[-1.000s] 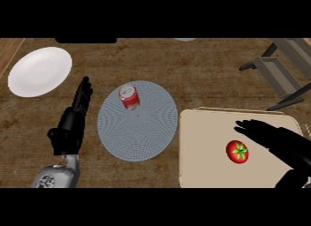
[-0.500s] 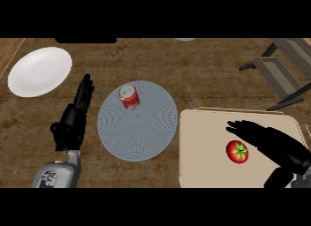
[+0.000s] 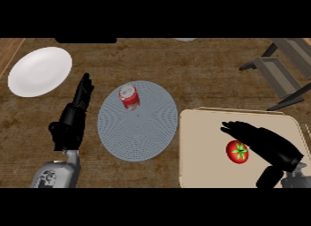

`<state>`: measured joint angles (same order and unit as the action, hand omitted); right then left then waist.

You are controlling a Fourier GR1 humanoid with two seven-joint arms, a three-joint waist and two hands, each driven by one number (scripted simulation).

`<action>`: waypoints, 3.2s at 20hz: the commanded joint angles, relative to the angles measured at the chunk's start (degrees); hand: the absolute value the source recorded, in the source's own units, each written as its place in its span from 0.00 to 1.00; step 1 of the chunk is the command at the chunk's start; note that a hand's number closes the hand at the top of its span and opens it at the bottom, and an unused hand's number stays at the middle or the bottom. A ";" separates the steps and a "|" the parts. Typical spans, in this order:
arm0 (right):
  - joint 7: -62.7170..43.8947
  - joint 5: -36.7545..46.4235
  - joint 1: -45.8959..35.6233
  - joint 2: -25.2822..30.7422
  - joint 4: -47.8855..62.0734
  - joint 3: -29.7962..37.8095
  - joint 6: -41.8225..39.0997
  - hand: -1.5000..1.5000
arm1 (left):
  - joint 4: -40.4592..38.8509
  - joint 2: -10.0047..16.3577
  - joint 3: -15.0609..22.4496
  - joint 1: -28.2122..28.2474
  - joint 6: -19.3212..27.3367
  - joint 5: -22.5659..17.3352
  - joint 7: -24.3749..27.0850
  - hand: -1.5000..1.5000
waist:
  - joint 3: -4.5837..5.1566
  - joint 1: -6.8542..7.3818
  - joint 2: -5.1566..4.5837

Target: Pick the tomato from the tray and place it in the tiered basket

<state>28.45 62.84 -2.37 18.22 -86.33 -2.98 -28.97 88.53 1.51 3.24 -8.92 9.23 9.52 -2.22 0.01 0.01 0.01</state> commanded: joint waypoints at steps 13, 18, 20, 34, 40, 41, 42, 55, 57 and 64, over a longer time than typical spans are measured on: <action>2.65 5.10 -0.27 -5.00 4.56 -1.41 19.75 1.00 | 0.47 -1.03 0.94 1.46 0.81 1.67 0.30 0.50 | -0.01 -0.04 -0.01; -9.21 10.50 -2.80 6.15 -4.95 3.06 4.01 1.00 | 0.63 -0.71 -0.22 1.73 0.24 0.21 0.55 0.50 | 0.25 -0.83 0.31; -13.40 13.93 -4.47 11.48 -6.28 4.95 -1.98 1.00 | 2.64 -0.10 0.44 2.48 -0.05 0.84 -0.66 0.50 | 0.38 -0.69 0.62; -23.65 1.80 -20.72 14.95 -30.34 25.37 -30.80 1.00 | 0.85 -0.47 -0.84 0.02 0.08 0.12 -1.30 0.50 | 0.08 -0.49 0.29; -31.46 -7.67 -39.23 20.66 -28.86 33.81 -44.47 1.00 | 3.25 -1.48 2.42 2.20 1.49 3.16 -2.82 0.50 | 0.17 -0.03 0.57; -33.16 -9.11 -42.85 21.11 -27.81 33.96 -45.87 1.00 | 0.74 -0.30 -0.09 -0.22 -0.12 1.01 -1.89 0.50 | 0.20 -0.14 0.43; -31.68 -10.98 -42.56 24.06 -24.57 37.64 -45.13 1.00 | 0.85 -1.48 3.42 2.22 2.64 2.36 -0.42 0.50 | 0.13 -0.45 0.41; -49.21 -17.82 -69.19 22.83 3.28 37.98 -43.28 1.00 | -0.48 -0.07 0.43 0.26 -0.42 0.96 0.41 0.50 | 0.17 0.70 0.16; -48.98 -17.60 -70.81 26.09 5.90 35.34 -42.49 1.00 | 2.51 0.62 -0.06 0.41 -0.29 0.99 -1.93 0.50 | 0.09 0.63 0.15; -46.02 -13.43 -72.65 28.04 15.63 26.42 -29.68 1.00 | -0.35 0.97 -0.52 1.25 -1.52 -0.11 0.91 0.50 | 0.05 0.75 -0.12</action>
<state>-18.41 48.22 -73.34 44.60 -74.31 27.08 -61.81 88.30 1.35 3.58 -8.07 8.57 9.84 -1.44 0.09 0.90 -0.12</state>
